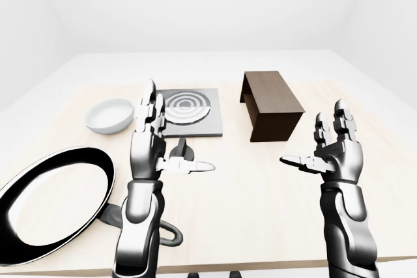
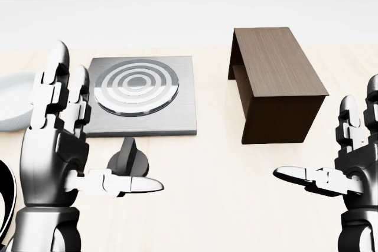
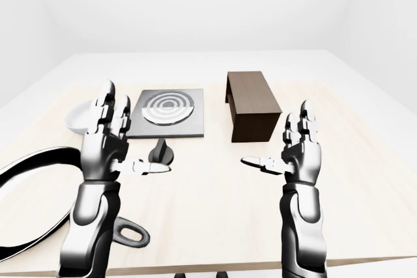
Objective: Turn on the stove.
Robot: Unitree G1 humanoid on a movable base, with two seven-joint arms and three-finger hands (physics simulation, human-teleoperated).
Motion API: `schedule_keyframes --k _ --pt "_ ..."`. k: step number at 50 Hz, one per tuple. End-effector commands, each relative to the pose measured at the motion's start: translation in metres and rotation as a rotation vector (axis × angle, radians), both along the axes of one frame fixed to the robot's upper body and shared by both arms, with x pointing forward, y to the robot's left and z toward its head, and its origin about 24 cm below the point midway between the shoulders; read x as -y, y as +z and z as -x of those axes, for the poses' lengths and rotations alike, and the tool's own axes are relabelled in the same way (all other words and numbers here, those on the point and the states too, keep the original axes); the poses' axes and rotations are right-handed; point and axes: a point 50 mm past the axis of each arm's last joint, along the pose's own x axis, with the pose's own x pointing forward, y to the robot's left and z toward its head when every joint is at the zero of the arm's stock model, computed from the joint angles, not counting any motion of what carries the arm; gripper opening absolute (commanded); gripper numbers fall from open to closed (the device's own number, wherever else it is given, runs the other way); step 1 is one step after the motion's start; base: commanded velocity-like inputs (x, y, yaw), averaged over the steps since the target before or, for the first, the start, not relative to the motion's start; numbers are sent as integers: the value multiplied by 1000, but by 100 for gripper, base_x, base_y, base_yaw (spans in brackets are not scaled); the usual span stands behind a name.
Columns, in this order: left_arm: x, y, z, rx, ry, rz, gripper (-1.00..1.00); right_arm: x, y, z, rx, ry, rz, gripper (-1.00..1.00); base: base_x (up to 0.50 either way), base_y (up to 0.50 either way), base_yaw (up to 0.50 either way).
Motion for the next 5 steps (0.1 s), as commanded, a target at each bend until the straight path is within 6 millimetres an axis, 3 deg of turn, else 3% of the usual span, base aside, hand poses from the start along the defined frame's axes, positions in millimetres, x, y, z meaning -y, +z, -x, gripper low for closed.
schedule_keyframes --k 1,5 --pt "-6 5 11 26 26 -2 100 -1 1 0 5 3 3 100 0 0 0" --pt "-7 5 13 27 27 0 100 -1 1 0 5 5 4 100 0 0 0"
